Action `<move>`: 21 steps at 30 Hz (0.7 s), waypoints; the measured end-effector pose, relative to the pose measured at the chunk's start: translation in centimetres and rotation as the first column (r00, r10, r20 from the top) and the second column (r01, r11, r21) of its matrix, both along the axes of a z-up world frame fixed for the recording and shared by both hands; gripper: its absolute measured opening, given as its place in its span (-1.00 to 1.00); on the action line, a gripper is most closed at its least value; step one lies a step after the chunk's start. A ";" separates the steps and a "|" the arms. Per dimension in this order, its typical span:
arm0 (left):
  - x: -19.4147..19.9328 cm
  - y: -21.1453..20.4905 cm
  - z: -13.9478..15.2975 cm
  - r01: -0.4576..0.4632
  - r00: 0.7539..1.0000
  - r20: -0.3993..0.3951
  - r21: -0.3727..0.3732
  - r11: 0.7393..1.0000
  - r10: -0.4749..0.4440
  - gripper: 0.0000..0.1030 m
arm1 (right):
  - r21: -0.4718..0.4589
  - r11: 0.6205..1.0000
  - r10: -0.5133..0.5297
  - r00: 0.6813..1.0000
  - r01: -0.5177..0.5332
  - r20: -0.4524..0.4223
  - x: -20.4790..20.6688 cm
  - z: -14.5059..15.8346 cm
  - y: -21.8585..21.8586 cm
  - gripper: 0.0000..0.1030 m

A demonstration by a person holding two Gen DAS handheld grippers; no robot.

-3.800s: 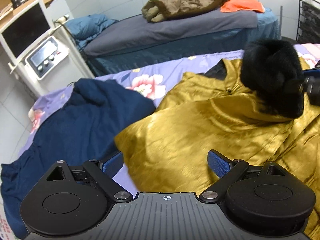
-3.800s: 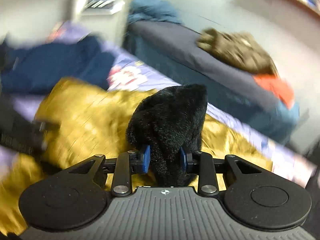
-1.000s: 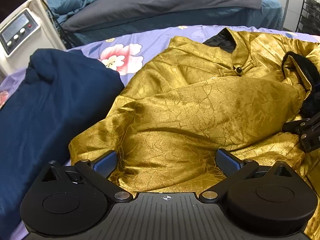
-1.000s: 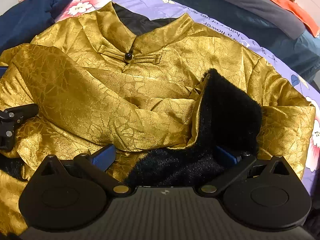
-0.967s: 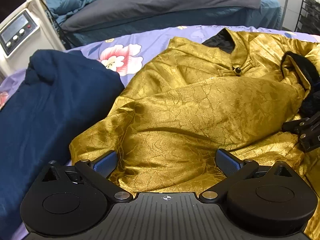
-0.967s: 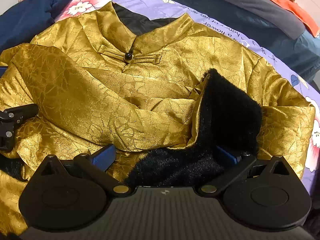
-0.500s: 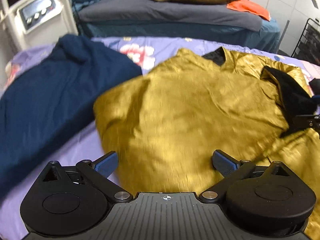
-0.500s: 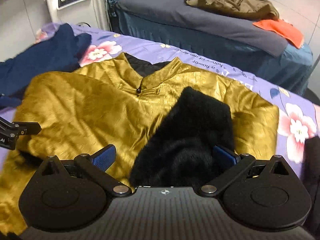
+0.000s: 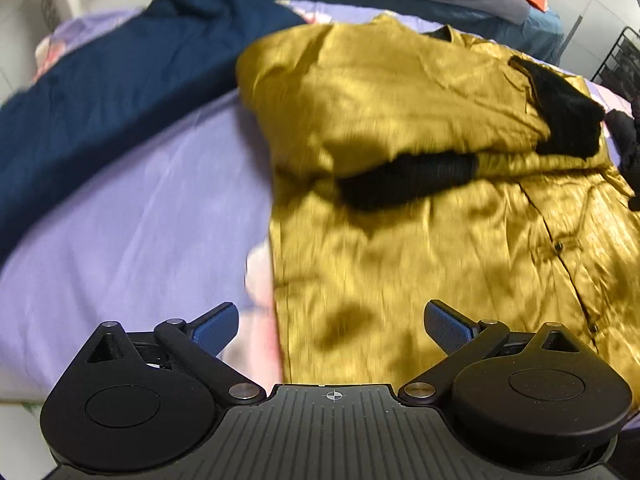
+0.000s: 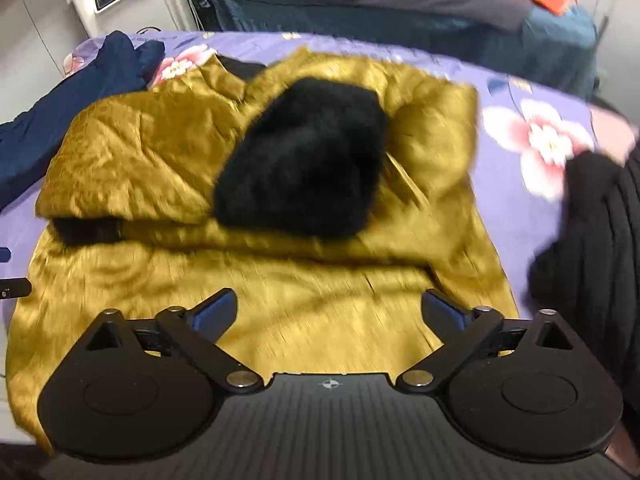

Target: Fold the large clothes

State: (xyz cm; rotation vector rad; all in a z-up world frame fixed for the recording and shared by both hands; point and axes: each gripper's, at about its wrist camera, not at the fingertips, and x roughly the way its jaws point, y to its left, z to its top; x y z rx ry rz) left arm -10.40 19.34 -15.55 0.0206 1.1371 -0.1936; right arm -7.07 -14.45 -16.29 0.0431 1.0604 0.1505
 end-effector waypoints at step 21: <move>-7.1 1.3 -4.2 -0.010 0.982 -0.188 -0.183 0.983 -0.025 1.00 | 0.204 0.956 -0.152 0.948 0.213 -0.278 -12.0 -4.2 -13.8 0.07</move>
